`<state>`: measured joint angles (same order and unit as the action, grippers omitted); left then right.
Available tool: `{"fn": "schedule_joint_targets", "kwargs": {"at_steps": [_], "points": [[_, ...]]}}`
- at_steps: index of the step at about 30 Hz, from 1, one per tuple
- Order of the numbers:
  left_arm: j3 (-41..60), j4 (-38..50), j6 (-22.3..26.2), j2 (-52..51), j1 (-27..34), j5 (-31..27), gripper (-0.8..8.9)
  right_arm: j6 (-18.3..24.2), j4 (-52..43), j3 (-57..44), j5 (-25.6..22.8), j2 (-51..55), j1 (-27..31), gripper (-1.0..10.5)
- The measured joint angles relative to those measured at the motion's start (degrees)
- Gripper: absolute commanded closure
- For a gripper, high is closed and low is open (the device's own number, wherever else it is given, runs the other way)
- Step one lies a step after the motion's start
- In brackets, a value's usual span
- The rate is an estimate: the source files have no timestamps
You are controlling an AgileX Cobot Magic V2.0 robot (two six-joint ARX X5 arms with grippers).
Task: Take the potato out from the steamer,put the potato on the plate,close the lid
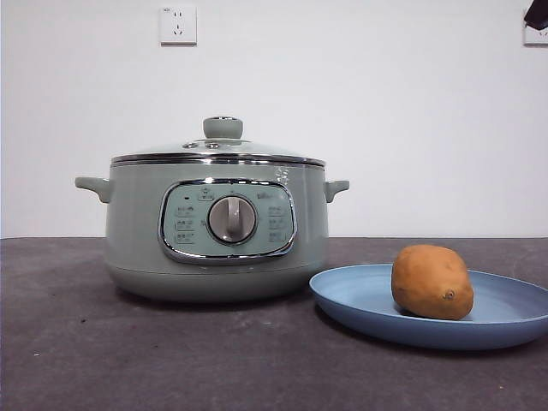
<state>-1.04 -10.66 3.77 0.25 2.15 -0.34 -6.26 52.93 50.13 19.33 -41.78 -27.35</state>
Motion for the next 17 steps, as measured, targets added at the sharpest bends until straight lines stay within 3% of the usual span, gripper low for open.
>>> {"fn": "schedule_joint_targets", "kwargs": {"at_steps": [17], "points": [[0.0,0.0,-0.4,0.0,0.0,0.1,8.17,0.0,0.0,0.0,0.0,0.0,0.0,9.5]]}}
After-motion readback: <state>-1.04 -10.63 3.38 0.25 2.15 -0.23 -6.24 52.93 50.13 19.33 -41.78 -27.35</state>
